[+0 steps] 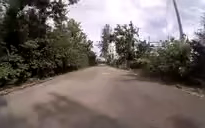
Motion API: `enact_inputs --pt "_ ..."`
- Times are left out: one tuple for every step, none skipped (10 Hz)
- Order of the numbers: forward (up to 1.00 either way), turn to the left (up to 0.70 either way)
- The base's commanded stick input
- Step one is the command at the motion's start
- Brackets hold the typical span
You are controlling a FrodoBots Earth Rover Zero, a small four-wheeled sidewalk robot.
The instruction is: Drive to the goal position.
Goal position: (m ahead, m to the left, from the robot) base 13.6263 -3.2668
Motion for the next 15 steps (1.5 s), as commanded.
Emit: enact_inputs --pt "0.70 0.00" --pt "0.70 0.00" --pt "0.70 0.00" --pt "0.70 0.00" --pt "0.70 0.00" --pt "0.70 0.00" --pt "0.70 0.00" --pt "0.70 0.00" --pt "0.70 0.00" --pt "0.70 0.00" --pt "0.70 0.00" --pt "0.70 0.00" --pt "0.70 0.00" --pt "0.70 0.00" --pt "0.70 0.00"
